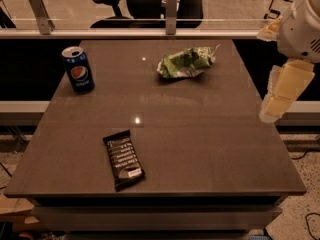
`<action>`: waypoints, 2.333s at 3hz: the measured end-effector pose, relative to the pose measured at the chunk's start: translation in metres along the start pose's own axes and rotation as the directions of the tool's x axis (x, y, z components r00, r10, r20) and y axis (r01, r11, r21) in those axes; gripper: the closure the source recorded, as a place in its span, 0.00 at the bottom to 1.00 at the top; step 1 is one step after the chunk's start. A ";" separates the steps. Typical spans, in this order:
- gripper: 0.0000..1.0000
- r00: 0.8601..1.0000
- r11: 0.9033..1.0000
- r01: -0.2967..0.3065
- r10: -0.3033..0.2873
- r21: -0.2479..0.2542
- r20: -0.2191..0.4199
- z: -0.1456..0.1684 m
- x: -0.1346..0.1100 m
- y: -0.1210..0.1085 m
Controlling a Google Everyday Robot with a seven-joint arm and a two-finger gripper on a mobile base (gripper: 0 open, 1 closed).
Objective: Move green jalapeno chip bag near rxbar chocolate
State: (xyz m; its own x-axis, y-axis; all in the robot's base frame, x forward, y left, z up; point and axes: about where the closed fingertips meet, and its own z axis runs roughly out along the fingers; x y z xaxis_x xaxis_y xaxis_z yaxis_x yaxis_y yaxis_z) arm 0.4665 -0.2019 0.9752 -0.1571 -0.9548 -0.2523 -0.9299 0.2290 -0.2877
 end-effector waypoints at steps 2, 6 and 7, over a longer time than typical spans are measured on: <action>0.00 0.997 0.995 0.075 -0.075 0.061 -0.012 0.013 -0.020 -0.033; 0.00 0.991 0.980 0.132 -0.128 0.151 -0.035 0.075 -0.045 -0.101; 0.00 0.990 0.977 0.137 -0.137 0.165 -0.007 0.092 -0.052 -0.111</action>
Offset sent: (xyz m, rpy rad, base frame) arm 0.0619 0.0196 0.0019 -0.0809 -0.1029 0.0766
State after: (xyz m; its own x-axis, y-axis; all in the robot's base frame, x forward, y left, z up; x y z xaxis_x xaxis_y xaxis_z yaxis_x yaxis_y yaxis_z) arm 0.6086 -0.1604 0.9353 -0.0303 -0.9786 -0.2037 -0.8752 0.1244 -0.4675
